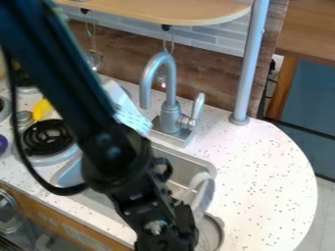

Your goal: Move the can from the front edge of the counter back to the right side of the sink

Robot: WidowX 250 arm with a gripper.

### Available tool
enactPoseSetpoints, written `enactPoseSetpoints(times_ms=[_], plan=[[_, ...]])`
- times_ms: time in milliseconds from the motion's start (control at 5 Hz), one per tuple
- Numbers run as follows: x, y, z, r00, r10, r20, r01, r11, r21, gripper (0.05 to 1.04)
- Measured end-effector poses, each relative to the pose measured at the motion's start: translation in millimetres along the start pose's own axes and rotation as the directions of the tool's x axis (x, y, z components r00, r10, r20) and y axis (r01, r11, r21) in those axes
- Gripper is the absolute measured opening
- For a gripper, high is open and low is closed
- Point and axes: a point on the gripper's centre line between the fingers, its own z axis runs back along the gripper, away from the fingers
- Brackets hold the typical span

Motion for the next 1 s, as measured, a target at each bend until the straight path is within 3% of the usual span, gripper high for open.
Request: enactPoseSetpoints(times_ms=[200, 600, 1000], plan=[[12, -3, -11, 1.0, -0.004, 0.005, 0.004, 1.0, 0.019, 1.0], [38, -2, -11, 1.0, -0.002, 0.024, 0.001, 1.0, 0.029, 1.001], [63, -1, -21, 1.0, 0.002, 0.003, -0.002, 0.999, 0.036, 1.0]])
